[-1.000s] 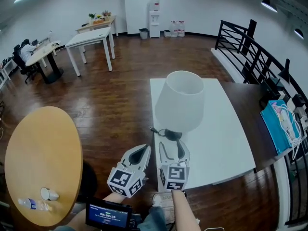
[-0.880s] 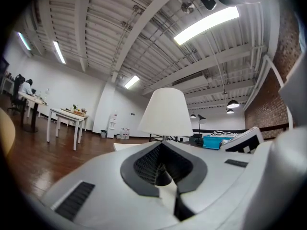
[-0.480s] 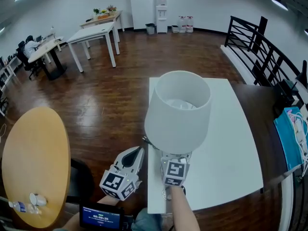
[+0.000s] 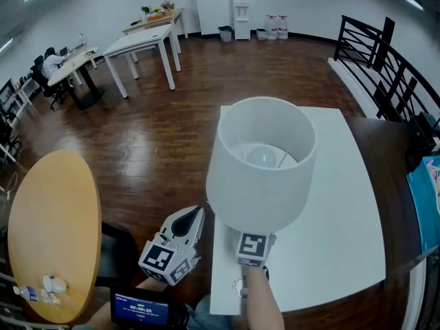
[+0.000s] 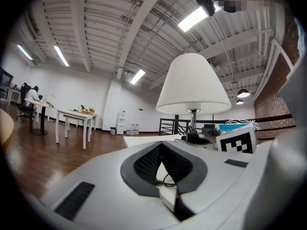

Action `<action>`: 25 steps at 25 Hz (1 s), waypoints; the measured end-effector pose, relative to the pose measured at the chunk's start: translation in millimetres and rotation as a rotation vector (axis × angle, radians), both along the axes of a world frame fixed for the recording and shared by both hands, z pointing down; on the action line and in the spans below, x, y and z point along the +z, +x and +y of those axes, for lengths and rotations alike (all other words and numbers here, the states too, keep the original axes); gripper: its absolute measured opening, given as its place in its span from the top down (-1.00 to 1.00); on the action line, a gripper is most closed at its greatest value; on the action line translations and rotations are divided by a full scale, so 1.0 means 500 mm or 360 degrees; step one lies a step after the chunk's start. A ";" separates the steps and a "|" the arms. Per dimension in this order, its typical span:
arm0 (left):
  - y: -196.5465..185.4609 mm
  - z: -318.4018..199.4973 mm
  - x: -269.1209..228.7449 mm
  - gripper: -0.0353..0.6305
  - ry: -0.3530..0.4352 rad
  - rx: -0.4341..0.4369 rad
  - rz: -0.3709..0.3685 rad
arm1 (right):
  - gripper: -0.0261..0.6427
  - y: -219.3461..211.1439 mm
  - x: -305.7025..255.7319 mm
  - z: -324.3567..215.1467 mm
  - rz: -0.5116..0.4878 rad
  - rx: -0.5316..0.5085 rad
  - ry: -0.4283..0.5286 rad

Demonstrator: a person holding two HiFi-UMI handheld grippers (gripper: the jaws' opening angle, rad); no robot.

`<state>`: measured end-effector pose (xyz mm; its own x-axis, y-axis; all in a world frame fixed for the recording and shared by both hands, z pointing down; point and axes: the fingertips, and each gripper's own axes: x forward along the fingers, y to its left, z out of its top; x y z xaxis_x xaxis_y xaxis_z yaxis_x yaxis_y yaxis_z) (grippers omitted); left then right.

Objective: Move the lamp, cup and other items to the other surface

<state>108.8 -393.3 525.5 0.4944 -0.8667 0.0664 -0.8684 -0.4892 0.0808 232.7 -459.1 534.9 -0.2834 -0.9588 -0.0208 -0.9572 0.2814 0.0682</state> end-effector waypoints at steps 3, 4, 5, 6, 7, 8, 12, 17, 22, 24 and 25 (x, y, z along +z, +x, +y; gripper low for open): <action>0.004 -0.002 0.004 0.88 -0.0003 0.0000 -0.0009 | 0.43 -0.002 -0.006 0.000 0.0032 -0.0012 0.0027; 0.004 -0.002 0.004 0.88 -0.0002 -0.0002 -0.0011 | 0.44 -0.001 -0.005 0.000 0.0046 -0.0021 0.0026; 0.004 -0.003 0.005 0.88 -0.0002 -0.0004 -0.0012 | 0.44 -0.001 -0.002 0.000 0.0063 -0.0030 0.0013; 0.003 -0.003 0.006 0.88 -0.0005 -0.0007 -0.0012 | 0.44 -0.002 0.005 0.003 0.0078 -0.0037 -0.0016; 0.002 -0.002 0.007 0.88 -0.0008 -0.0010 -0.0010 | 0.44 -0.004 0.015 0.007 0.0088 -0.0043 -0.0064; 0.001 -0.001 0.008 0.88 -0.0011 -0.0012 -0.0005 | 0.44 -0.006 0.027 0.013 0.0091 -0.0047 -0.0126; 0.002 0.002 0.006 0.88 -0.0012 -0.0007 -0.0011 | 0.44 -0.016 0.041 0.022 0.0075 -0.0066 -0.0247; 0.003 0.001 -0.005 0.88 0.0000 -0.0007 -0.0006 | 0.45 -0.013 -0.012 0.005 0.0116 -0.0072 -0.0041; 0.001 0.003 -0.019 0.88 0.0013 -0.0010 0.0002 | 0.45 -0.015 -0.014 0.015 0.0095 -0.0075 -0.0116; 0.001 0.004 -0.025 0.88 0.0015 -0.0012 0.0004 | 0.45 -0.018 -0.033 0.013 0.0107 -0.0087 -0.0060; 0.001 0.004 -0.028 0.88 0.0011 -0.0015 0.0007 | 0.45 -0.020 -0.039 0.013 0.0113 -0.0093 -0.0053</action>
